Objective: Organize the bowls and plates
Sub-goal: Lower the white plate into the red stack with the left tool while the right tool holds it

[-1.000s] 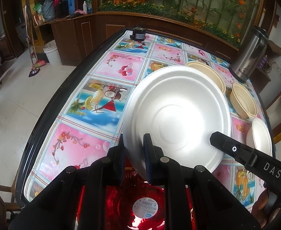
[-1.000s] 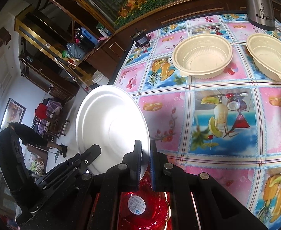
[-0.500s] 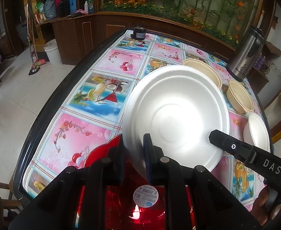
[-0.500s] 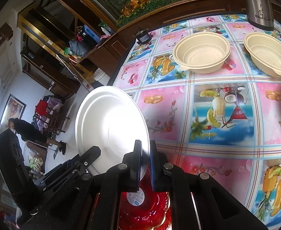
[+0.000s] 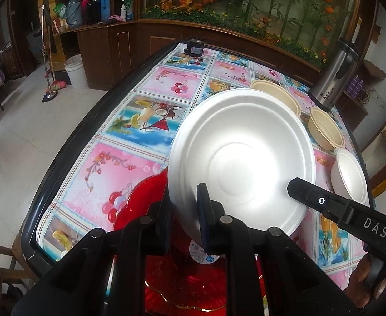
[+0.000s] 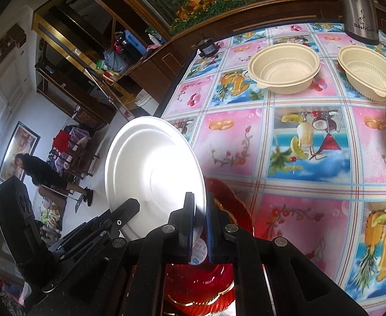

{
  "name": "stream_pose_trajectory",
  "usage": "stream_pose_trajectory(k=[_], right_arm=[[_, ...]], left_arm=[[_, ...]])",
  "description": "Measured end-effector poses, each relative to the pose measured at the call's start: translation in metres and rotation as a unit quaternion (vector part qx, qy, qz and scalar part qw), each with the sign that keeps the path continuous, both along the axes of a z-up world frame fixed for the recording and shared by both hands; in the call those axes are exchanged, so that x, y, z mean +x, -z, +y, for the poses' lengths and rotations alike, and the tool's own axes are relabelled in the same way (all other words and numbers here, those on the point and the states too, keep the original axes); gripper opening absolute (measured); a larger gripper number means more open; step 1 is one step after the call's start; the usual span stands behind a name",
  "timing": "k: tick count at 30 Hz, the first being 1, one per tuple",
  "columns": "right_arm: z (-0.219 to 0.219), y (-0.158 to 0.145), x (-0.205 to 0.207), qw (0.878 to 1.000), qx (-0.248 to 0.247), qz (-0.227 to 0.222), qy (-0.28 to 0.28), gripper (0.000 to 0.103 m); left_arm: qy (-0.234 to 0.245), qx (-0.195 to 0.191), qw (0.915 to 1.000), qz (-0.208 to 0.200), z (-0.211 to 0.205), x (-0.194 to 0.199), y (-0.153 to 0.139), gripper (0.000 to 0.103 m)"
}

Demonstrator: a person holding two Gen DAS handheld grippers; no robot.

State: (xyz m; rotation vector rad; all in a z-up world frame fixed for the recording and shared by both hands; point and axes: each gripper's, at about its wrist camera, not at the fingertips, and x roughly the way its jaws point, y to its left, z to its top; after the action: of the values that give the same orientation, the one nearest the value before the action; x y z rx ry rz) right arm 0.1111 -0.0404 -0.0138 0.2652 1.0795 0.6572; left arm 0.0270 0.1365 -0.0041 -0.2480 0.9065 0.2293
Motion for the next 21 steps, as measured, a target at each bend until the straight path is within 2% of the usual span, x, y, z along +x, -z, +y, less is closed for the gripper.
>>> stream_pose_trajectory(k=[21], right_arm=[[-0.018, 0.013, -0.039, 1.0, -0.003, 0.012, -0.007, 0.007]], left_arm=[[-0.003, 0.014, 0.9999, -0.004, -0.017, -0.043, 0.014, 0.015]])
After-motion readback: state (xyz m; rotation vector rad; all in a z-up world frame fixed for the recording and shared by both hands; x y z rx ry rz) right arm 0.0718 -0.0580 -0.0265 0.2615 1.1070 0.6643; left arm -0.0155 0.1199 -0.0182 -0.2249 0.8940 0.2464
